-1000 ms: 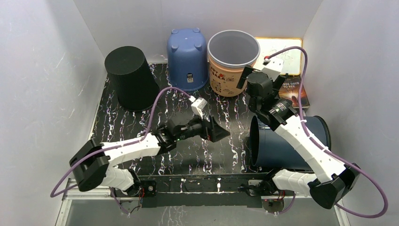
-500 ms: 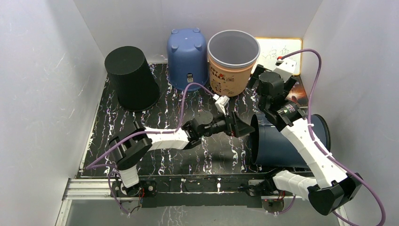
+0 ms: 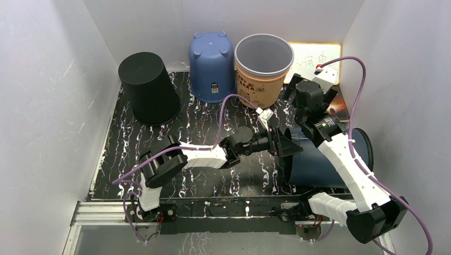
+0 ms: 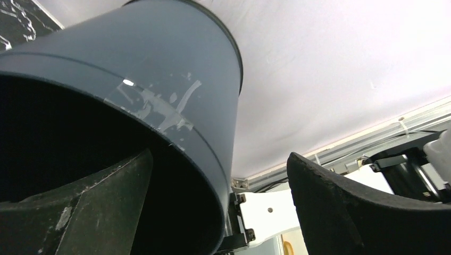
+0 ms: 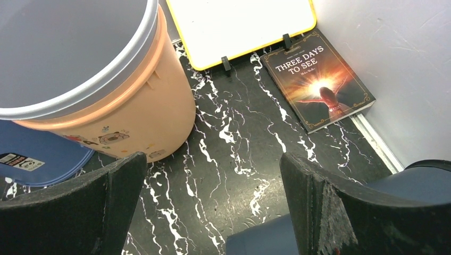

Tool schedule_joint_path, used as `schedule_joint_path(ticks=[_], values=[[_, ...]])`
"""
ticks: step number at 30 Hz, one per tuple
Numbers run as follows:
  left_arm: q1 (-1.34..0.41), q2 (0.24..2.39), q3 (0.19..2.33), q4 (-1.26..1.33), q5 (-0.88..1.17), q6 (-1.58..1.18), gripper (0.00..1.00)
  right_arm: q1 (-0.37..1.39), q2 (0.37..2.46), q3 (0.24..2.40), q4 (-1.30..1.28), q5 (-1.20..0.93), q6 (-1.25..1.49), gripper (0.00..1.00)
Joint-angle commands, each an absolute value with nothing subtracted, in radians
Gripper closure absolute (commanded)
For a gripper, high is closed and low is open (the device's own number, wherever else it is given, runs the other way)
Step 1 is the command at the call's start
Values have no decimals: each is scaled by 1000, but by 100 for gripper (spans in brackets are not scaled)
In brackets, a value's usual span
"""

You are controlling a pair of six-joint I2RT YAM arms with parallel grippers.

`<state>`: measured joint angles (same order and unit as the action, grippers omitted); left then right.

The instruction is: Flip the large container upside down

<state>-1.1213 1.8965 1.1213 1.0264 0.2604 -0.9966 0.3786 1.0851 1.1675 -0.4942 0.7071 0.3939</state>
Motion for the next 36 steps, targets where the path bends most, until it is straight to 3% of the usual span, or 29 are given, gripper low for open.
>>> schedule_joint_path(ticks=[1, 16, 25, 26, 29, 31, 36], values=[[-1140, 1940, 1177, 1093, 284, -1020, 5, 357, 1060, 1184, -436, 702, 375, 2], [-1154, 2043, 1285, 1094, 327, -1058, 13, 318, 1066, 1185, -431, 670, 355, 2], [-1155, 2071, 1280, 1111, 330, -1083, 44, 303, 1062, 1164, -416, 658, 345, 2], [-1155, 2073, 1283, 1112, 332, -1082, 51, 302, 1064, 1160, -415, 656, 346, 2], [-1155, 2082, 1290, 1107, 340, -1082, 85, 299, 1066, 1153, -414, 651, 347, 2], [-1155, 2085, 1280, 1118, 337, -1090, 100, 296, 1065, 1148, -414, 652, 347, 2], [-1154, 2057, 1206, 1147, 327, -1076, 100, 287, 1062, 1143, -408, 649, 347, 2]])
